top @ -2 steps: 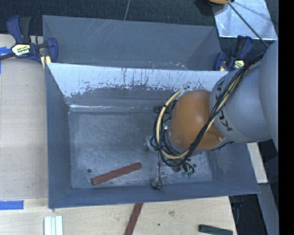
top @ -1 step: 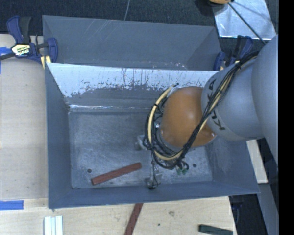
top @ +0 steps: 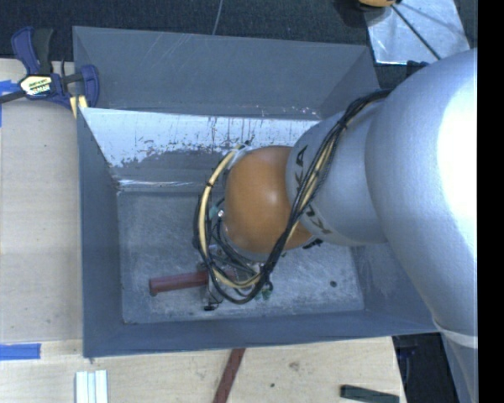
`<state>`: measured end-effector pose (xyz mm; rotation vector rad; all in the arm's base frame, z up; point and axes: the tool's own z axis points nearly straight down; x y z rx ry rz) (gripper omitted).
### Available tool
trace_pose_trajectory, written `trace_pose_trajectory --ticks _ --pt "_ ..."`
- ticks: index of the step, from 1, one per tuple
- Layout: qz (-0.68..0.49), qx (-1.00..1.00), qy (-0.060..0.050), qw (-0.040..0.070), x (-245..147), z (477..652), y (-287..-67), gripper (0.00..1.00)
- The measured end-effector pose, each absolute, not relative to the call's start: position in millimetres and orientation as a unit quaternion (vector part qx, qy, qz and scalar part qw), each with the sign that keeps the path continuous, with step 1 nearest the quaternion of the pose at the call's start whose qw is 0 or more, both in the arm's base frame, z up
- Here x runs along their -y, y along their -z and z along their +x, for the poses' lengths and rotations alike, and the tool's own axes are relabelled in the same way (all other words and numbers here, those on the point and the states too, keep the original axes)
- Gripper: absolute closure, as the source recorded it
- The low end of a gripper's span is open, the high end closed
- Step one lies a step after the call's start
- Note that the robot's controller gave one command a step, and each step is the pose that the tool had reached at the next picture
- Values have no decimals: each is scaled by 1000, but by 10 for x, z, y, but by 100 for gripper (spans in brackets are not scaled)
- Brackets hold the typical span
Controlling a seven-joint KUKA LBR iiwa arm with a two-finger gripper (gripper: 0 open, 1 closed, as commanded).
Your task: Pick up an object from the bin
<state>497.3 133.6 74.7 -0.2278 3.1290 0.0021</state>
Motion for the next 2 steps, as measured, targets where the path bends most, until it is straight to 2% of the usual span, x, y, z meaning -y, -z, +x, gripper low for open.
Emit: trace_pose_trajectory --ticks 1,2 --pt "-72 -997 -1 2 -1335 4973 -747 100" --pt "-88 -996 0 2 -1110 5055 -2281 100"
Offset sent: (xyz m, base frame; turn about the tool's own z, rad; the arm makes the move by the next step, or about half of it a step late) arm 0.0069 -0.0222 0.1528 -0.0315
